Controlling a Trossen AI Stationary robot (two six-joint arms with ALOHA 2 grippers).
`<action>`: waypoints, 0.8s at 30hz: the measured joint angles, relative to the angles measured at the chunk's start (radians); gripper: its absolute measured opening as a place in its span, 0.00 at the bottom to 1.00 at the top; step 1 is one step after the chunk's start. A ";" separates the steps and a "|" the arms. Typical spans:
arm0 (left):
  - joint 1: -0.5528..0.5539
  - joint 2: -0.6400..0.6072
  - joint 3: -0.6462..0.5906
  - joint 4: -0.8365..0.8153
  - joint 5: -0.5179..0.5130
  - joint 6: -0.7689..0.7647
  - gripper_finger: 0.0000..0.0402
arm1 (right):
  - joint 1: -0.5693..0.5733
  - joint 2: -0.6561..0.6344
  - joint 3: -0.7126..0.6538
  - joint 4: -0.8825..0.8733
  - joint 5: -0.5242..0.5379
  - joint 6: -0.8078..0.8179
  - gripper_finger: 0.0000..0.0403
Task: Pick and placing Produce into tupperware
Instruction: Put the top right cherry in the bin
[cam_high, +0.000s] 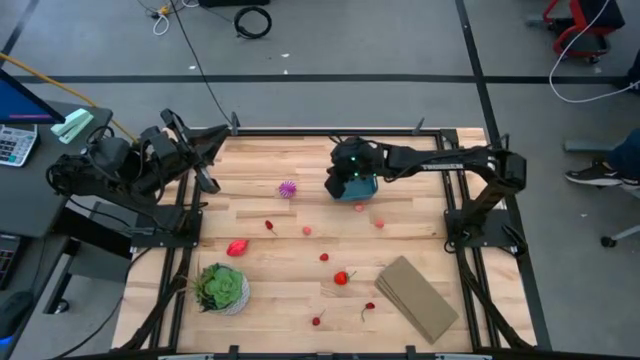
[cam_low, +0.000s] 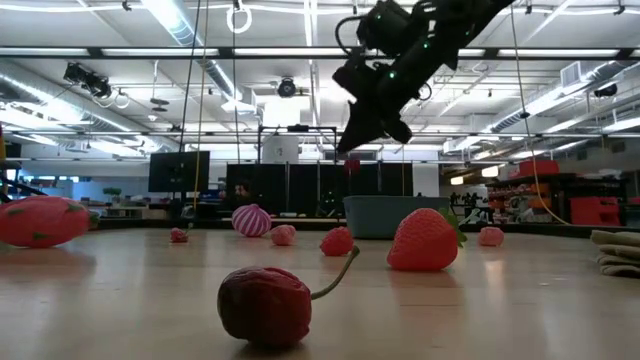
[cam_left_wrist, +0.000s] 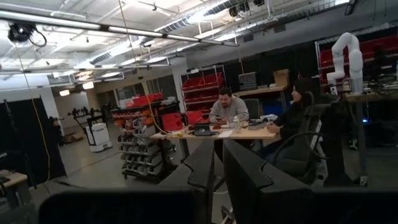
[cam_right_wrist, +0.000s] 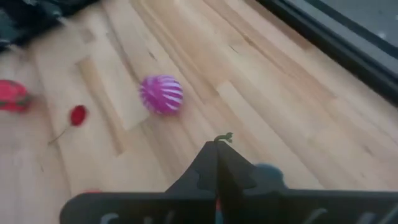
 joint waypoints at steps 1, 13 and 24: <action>0.000 0.000 0.000 -0.001 0.000 -0.004 0.10 | -0.004 0.007 0.000 -0.004 0.000 0.024 0.00; 0.000 0.000 0.000 -0.006 0.000 -0.004 0.07 | -0.006 0.132 0.000 -0.047 0.044 0.119 0.00; 0.000 0.000 0.000 -0.008 0.000 -0.004 0.08 | -0.009 0.136 0.000 -0.123 -0.024 0.081 0.03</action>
